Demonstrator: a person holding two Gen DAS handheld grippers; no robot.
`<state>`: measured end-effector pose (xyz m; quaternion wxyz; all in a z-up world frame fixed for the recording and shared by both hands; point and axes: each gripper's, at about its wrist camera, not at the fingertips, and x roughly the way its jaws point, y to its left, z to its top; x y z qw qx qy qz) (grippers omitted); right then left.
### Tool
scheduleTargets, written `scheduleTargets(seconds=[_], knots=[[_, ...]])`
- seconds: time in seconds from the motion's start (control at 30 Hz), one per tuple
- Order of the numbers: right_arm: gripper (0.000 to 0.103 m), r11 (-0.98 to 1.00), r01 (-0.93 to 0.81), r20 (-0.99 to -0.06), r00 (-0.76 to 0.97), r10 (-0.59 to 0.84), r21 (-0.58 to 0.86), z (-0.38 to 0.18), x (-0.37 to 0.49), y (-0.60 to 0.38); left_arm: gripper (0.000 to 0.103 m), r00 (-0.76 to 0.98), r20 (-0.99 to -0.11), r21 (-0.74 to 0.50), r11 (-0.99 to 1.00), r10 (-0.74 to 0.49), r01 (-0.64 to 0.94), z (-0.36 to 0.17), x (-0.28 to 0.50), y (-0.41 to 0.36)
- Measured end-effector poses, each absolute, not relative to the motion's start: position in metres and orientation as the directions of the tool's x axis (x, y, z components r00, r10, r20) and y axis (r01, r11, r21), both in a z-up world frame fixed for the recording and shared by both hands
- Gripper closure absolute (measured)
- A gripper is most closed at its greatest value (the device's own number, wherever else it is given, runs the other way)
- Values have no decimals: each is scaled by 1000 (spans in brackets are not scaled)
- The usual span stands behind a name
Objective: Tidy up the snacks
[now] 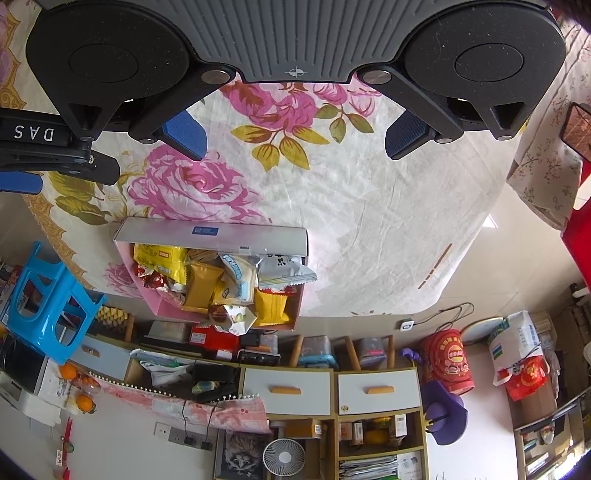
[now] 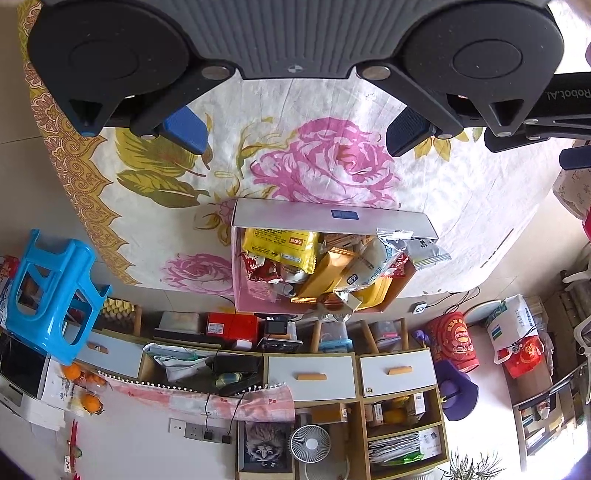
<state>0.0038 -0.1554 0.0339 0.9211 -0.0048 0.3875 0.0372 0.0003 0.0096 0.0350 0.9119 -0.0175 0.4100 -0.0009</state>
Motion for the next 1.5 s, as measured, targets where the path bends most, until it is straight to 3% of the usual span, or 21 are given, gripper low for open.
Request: scheduleTargets(seconds=[1.5], knots=[[8,998,-59,-723,688,59,26,33,5,-151,0,646,-762,-57,998,-31,-19,35,1,12]])
